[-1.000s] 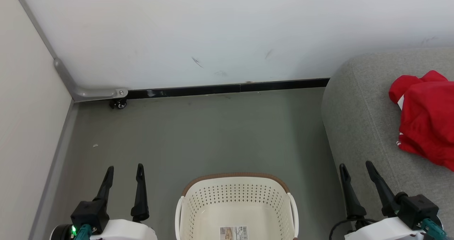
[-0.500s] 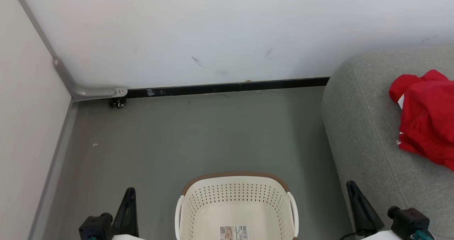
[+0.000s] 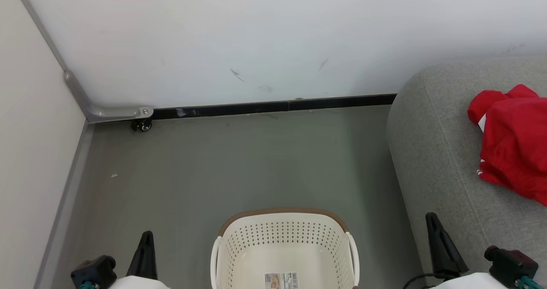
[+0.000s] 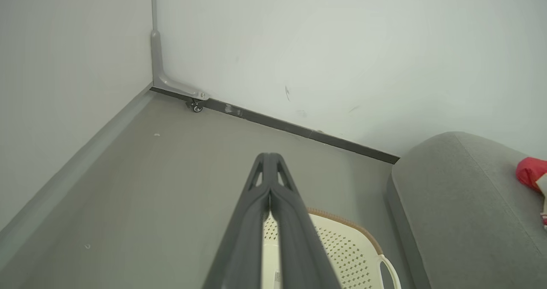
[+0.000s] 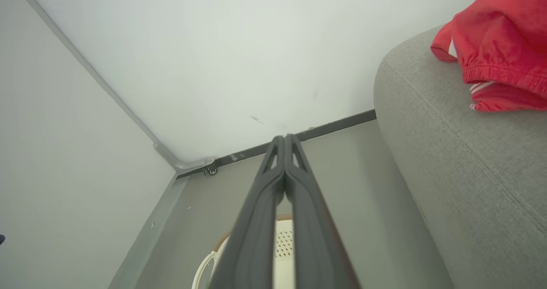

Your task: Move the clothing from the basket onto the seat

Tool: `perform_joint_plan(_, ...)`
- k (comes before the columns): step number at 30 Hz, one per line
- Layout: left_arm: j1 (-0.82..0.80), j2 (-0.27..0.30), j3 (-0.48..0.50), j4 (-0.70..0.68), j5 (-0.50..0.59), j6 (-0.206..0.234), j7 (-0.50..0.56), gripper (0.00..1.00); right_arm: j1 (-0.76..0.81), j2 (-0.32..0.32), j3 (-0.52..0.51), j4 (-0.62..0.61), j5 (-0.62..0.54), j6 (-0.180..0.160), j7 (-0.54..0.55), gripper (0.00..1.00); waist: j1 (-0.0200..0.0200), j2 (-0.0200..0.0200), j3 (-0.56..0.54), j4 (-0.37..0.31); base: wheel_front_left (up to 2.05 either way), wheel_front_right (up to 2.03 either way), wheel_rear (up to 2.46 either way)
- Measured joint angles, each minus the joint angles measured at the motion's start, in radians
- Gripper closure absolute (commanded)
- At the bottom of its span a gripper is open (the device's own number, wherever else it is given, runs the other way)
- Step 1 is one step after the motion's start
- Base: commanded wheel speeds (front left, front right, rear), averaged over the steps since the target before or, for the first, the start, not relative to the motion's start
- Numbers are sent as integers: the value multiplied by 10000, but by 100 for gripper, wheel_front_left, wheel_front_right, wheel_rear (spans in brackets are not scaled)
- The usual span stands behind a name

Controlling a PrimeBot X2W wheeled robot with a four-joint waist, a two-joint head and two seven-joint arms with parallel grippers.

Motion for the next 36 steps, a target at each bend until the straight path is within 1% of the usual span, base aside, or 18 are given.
perform_joint_plan(4,-61,-10,98,4,-366,-56,127,100,-8,0,-27,-6,451,0,31,100,6,0,-13,-1,0,0,0)
perform_joint_plan(6,-131,-15,163,2,-646,-111,176,100,-11,0,-46,-10,721,0,128,100,17,0,-24,-2,0,0,0)
perform_joint_plan(18,-174,-40,479,-19,-2240,-360,690,100,-43,-31,-211,-56,2489,0,516,100,129,0,-131,-10,0,0,0)
perform_joint_plan(22,-174,-52,577,-54,-2792,-447,790,100,-52,-61,-267,-63,3078,0,619,100,157,0,-174,-13,0,0,0)
perform_joint_plan(27,-178,-65,686,-82,-3467,-629,999,100,-130,-92,-295,-65,3850,-2,736,100,171,0,-218,-18,0,0,0)
perform_joint_plan(31,-182,-71,782,-109,-4017,-742,1118,100,-252,-132,-322,-79,4433,-2,830,100,171,0,-239,-22,0,0,0)
perform_joint_plan(36,-202,-84,901,-119,-4692,-823,1302,100,-259,-178,-347,-77,5198,-2,1005,100,138,0,-242,-26,0,0,0)
